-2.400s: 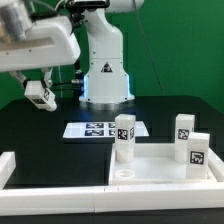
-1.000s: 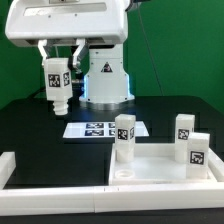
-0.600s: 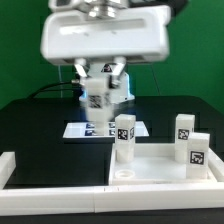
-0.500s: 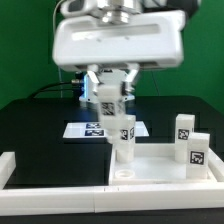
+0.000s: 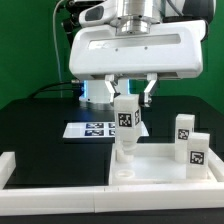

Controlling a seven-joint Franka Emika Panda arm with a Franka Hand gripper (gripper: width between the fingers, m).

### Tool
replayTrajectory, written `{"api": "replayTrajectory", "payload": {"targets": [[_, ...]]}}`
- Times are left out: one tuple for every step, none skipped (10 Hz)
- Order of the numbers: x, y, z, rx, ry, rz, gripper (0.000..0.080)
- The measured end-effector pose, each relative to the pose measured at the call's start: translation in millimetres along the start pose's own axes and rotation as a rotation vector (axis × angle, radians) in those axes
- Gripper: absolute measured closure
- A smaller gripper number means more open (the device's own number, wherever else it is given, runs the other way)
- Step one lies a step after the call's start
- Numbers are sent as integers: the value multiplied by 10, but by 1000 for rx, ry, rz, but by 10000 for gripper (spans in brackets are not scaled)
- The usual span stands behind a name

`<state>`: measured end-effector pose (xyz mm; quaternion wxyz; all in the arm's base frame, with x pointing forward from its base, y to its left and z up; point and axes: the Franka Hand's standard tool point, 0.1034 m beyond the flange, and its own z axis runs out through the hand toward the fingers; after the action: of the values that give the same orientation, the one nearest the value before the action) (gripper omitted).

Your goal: Assemble square table

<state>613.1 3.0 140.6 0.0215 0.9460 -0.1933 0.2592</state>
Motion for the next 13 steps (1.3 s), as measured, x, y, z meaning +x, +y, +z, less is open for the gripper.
{"api": "replayTrajectory", "payload": {"targets": [[-12, 2, 11, -2, 0, -2, 508], [-77, 4, 67, -9, 17, -11, 508], [-158, -20, 165, -21, 7, -25, 508], [-177, -49, 241, -29, 7, -37, 508], [-202, -46, 291, -37, 3, -45, 508], [-230, -26, 311, -41, -1, -49, 508], [-235, -20, 309, -42, -2, -50, 508], [-241, -33, 300, -40, -3, -51, 508], [-247, -40, 284, -37, -3, -50, 508], [-254, -35, 283, -38, -5, -50, 508], [-264, -19, 289, -40, -5, -54, 508], [-271, 19, 298, -45, -5, -57, 508], [-267, 41, 299, -47, -3, -56, 508]]}}
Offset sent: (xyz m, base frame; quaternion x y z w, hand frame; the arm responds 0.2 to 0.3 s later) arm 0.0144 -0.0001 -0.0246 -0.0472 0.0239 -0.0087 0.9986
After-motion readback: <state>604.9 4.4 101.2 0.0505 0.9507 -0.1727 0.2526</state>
